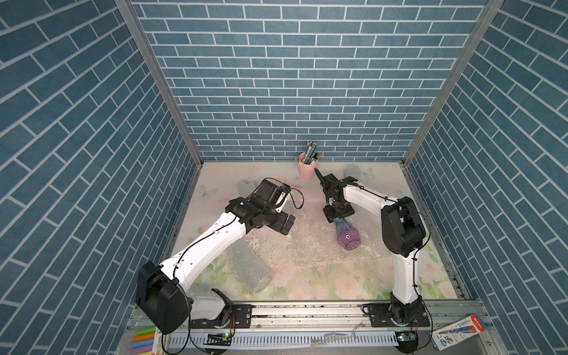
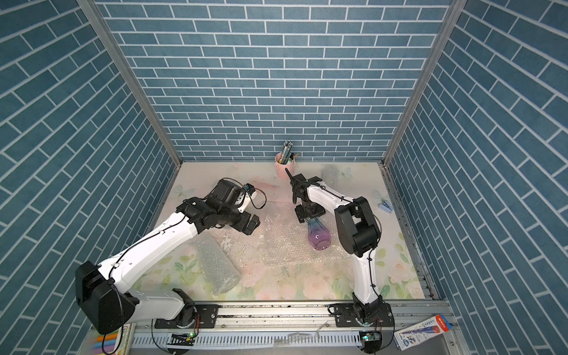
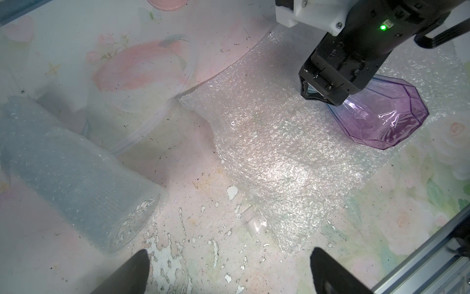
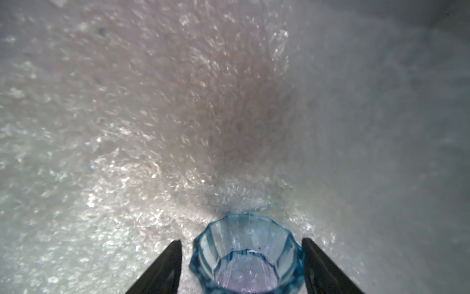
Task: Unwrap the vase from the bubble wrap
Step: Pick up the vase from the bubble wrap.
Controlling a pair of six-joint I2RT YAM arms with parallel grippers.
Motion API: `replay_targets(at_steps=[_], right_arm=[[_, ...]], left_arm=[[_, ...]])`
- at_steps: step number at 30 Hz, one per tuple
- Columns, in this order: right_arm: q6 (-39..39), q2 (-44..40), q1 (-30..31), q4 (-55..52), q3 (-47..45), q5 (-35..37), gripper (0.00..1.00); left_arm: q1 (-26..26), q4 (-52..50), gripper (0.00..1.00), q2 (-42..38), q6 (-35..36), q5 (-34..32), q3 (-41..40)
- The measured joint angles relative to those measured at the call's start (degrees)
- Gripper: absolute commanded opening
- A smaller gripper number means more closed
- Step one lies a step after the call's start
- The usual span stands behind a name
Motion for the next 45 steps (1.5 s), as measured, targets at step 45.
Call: replay_targets(at_steps=[45], right_arm=[[-3.9, -12.5, -1.3, 3.2, -9.2, -4.8, 0.48]], left_arm=[[0.0, 1.2, 1.00, -0.3, -0.4, 3.3, -0.3]])
